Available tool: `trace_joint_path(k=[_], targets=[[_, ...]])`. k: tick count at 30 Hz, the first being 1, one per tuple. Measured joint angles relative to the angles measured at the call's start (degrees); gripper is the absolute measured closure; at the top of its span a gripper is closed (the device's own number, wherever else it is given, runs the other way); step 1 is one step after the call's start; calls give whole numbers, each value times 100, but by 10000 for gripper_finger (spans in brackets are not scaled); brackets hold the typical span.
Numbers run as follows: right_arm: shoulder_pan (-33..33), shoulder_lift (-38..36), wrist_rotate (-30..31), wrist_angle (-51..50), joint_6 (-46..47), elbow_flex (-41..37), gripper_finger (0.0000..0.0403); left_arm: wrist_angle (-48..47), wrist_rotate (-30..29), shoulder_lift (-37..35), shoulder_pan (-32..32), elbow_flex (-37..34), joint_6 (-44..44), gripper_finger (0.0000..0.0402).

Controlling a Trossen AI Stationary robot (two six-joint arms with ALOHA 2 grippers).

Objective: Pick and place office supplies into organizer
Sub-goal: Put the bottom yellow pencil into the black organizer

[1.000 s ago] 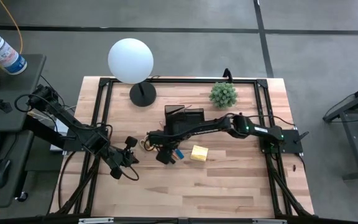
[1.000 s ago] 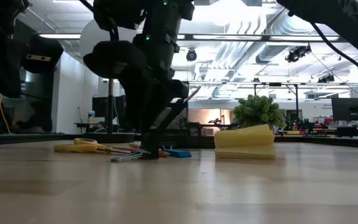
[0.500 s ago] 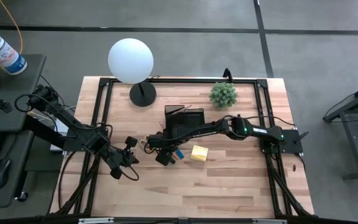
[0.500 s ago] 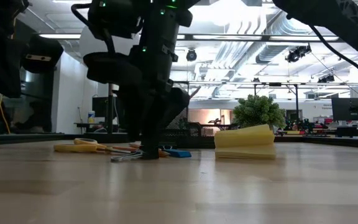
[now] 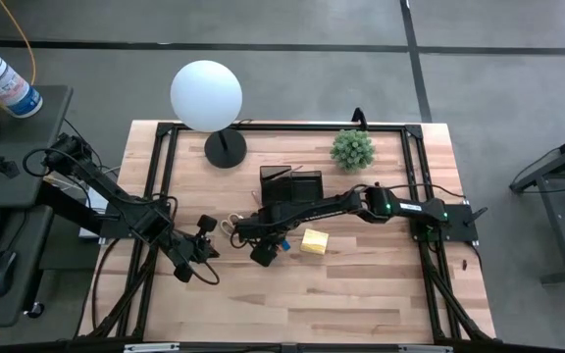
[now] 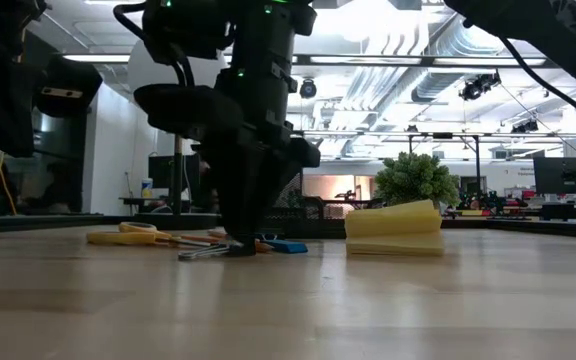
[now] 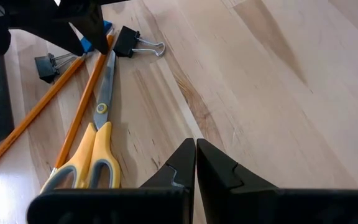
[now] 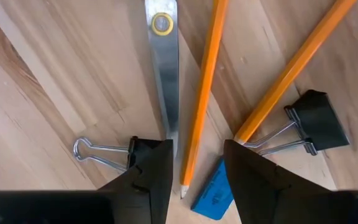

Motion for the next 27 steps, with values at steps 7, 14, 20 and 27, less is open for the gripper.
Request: trace_joint_path(k=[7, 14, 20, 27], targets=[[7, 0, 70, 42, 1, 0, 263, 1, -2, 0, 0, 0, 0, 396], [7, 68, 61, 218, -7, 0, 263, 1, -4, 0, -1, 0, 0, 396], [7, 162, 68, 249, -19, 0, 263, 1, -4, 0, -1, 0, 0, 396], [5, 165, 223, 249, -25, 0, 270, -1, -3, 0, -1, 0, 0, 396]])
